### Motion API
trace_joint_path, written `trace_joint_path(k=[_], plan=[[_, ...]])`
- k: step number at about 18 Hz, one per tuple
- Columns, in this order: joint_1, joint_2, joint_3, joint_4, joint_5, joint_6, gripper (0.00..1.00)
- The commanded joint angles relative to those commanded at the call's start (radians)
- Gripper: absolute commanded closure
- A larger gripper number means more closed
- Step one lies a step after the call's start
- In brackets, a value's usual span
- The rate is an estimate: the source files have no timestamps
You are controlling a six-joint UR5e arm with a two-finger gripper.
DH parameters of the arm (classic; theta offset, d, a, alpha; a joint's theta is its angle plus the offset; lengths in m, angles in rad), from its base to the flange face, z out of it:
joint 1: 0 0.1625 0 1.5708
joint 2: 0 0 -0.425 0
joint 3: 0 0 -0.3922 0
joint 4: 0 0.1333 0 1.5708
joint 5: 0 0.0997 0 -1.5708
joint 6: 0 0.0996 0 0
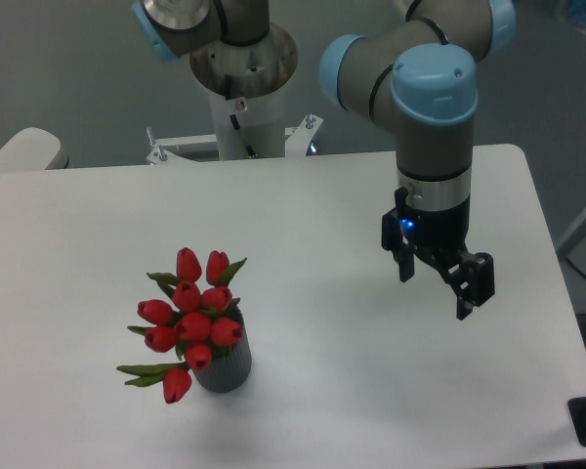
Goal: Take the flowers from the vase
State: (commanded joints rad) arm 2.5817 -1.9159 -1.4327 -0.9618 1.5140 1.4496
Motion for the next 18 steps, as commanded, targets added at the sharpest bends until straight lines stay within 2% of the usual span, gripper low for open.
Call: trace_joint_path(k=[2,15,18], plan=[[0.000,0.003,-0.023,0.002,-0.002,0.006,0.00],[-0.002,0.015,-0.031,-0.014,-0.009,-0.008,0.00],[0.000,0.020,-0.058,-0.014,-0.014,-0.008,0.00]])
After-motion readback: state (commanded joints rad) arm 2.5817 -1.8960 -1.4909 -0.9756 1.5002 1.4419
